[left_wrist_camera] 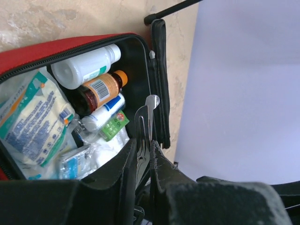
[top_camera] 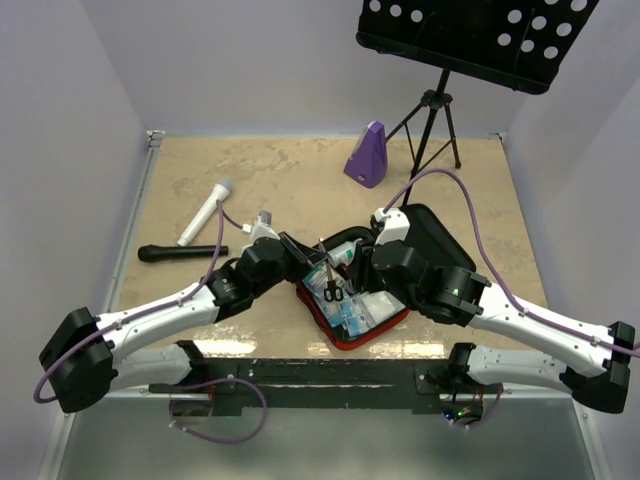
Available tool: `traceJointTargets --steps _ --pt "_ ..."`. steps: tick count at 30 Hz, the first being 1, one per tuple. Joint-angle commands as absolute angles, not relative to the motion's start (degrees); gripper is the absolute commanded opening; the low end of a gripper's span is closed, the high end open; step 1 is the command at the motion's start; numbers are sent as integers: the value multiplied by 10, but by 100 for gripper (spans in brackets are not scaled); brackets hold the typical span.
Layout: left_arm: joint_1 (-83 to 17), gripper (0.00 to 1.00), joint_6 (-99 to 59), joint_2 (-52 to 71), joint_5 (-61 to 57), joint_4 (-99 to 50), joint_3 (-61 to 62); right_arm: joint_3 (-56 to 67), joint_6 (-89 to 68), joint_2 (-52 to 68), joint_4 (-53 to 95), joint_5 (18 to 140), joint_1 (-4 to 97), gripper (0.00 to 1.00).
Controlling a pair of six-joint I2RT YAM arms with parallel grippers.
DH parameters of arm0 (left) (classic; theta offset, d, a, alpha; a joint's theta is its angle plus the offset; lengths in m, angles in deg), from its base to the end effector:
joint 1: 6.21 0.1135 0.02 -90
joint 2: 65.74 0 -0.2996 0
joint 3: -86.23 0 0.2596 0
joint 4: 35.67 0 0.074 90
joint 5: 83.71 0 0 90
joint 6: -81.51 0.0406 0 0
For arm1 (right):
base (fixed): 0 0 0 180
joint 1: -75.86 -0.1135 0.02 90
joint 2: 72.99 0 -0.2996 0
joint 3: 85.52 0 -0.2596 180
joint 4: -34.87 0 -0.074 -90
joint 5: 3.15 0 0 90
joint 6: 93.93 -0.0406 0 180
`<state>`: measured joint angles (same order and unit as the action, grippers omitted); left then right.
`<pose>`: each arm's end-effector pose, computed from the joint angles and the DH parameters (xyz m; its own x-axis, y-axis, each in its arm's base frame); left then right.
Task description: Organize the medicine kit
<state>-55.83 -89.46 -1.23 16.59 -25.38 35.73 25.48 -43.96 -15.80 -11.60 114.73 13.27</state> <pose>0.1654 -0.1833 0.2742 -0.6778 -0.7029 -0.2157 -0.1622 0.4291 -0.8886 0.1099 0.1707 0.3559 -0.5913 0.0948 -0.8009 -0.2969 0.8978 0.3254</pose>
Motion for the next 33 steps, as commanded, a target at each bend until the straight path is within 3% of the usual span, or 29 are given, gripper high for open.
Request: traceJointTargets --steps 1,15,26,30,33 --pt "-584 0 -981 11 226 -379 368 243 -445 -168 -119 1157 133 48" --pt "-606 0 -1048 112 261 -414 385 249 -438 -170 -119 1156 133 48" --pt "-607 42 -1045 109 248 -323 368 248 -441 -167 -120 1155 132 48" --pt "-606 53 -1029 71 251 -293 368 244 -443 -160 -120 1157 133 48" --pt "-606 55 -986 31 250 -260 354 248 -444 -157 -113 1159 133 49"
